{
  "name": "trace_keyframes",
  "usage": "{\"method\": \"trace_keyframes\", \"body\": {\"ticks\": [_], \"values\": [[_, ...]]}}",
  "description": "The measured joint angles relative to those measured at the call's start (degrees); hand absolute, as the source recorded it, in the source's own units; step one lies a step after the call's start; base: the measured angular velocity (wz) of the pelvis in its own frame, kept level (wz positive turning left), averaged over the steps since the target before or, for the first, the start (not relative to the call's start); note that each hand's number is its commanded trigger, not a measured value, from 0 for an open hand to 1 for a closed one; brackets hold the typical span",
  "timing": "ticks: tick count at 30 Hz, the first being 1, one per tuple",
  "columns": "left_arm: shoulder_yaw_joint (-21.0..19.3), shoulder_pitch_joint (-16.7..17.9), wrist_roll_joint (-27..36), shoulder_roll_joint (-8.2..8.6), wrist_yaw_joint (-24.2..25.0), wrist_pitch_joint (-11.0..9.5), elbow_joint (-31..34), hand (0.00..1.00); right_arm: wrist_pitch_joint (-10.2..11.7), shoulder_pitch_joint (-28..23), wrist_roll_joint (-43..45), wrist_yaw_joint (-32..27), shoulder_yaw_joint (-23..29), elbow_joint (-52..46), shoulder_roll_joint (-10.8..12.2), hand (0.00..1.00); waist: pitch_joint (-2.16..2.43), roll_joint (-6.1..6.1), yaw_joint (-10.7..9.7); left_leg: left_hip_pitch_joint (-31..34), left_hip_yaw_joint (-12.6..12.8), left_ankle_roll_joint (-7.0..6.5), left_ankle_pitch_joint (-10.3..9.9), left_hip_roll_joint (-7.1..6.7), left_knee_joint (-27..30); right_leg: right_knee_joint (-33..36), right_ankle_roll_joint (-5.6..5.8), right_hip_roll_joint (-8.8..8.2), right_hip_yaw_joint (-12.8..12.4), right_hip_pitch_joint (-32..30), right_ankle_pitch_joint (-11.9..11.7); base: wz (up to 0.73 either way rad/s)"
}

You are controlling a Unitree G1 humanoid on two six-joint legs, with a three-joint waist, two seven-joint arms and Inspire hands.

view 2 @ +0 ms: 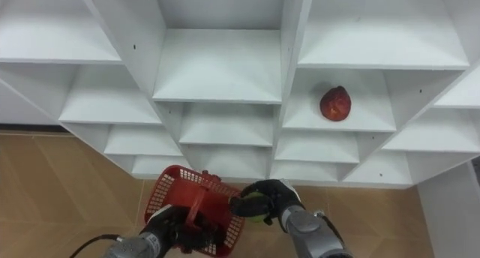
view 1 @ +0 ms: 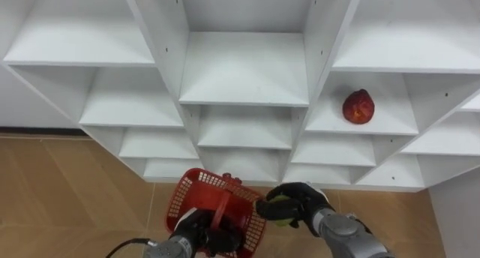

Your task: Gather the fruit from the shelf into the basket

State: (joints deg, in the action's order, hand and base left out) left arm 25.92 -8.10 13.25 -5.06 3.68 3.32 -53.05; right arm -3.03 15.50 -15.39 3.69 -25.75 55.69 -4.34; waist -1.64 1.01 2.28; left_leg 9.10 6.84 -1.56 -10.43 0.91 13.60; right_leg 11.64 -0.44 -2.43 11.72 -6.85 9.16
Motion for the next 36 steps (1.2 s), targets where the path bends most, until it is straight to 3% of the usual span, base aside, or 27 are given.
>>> {"method": "trace_keyframes", "body": {"ticks": [4,14,15,16,17,23,36], "values": [[1.38,-0.04,-0.15,0.09,0.04,-0.27,0.11,1.0,0.05,1.29,-2.21,2.17,-0.53,3.34,0.73,1.0,-0.51,0.92,0.02,-0.04,0.25,0.0,0.0,-0.17,0.02,0.12,0.0,-0.01,0.07,-0.04,0.0,0.0],[2.49,-0.09,-0.4,0.36,0.31,-1.28,0.13,1.0,-0.02,1.46,-2.57,5.9,-0.56,4.82,0.81,1.0,-0.46,1.2,1.12,0.36,0.17,0.0,0.0,-0.4,0.07,0.17,0.0,-0.09,0.34,-0.3,0.0,0.0],[2.48,-0.09,-0.4,0.36,0.32,-1.28,0.13,1.0,-0.02,1.46,-2.57,5.97,-0.56,4.82,0.83,0.9,-0.46,1.21,1.13,0.37,0.16,0.0,0.0,-0.41,0.08,0.17,0.0,-0.1,0.35,-0.29,0.0,0.0],[2.48,-0.08,-0.4,0.37,0.32,-1.28,0.13,1.0,-0.02,1.47,-2.57,6.27,-0.54,4.81,0.86,0.55,-0.44,1.23,1.15,0.36,0.16,0.0,0.0,-0.41,0.13,0.17,0.0,-0.1,0.35,-0.26,0.0,0.0],[2.47,-0.09,-0.41,0.39,0.32,-1.28,0.13,1.0,-0.02,1.47,-2.57,6.6,-0.54,4.81,0.88,0.0,-0.41,1.25,1.15,0.35,0.16,0.0,0.0,-0.41,0.16,0.17,0.0,-0.1,0.36,-0.23,0.0,0.0],[2.5,-0.08,-0.41,0.61,0.34,-1.28,0.13,1.0,-0.02,1.47,-2.63,7.47,-0.51,4.81,0.91,0.0,-0.16,1.52,1.14,0.28,0.0,-0.02,0.01,-0.39,0.45,0.46,0.0,-0.13,0.41,-0.15,0.0,0.0],[3.58,0.14,-0.41,0.92,0.58,-1.24,-0.19,1.0,-0.24,1.49,-2.79,7.73,-0.42,6.6,0.99,0.0,-0.07,1.47,1.1,0.29,-0.56,-0.36,0.25,-0.5,1.33,1.73,0.03,-0.52,0.99,-0.05,0.02,0.02]]}}
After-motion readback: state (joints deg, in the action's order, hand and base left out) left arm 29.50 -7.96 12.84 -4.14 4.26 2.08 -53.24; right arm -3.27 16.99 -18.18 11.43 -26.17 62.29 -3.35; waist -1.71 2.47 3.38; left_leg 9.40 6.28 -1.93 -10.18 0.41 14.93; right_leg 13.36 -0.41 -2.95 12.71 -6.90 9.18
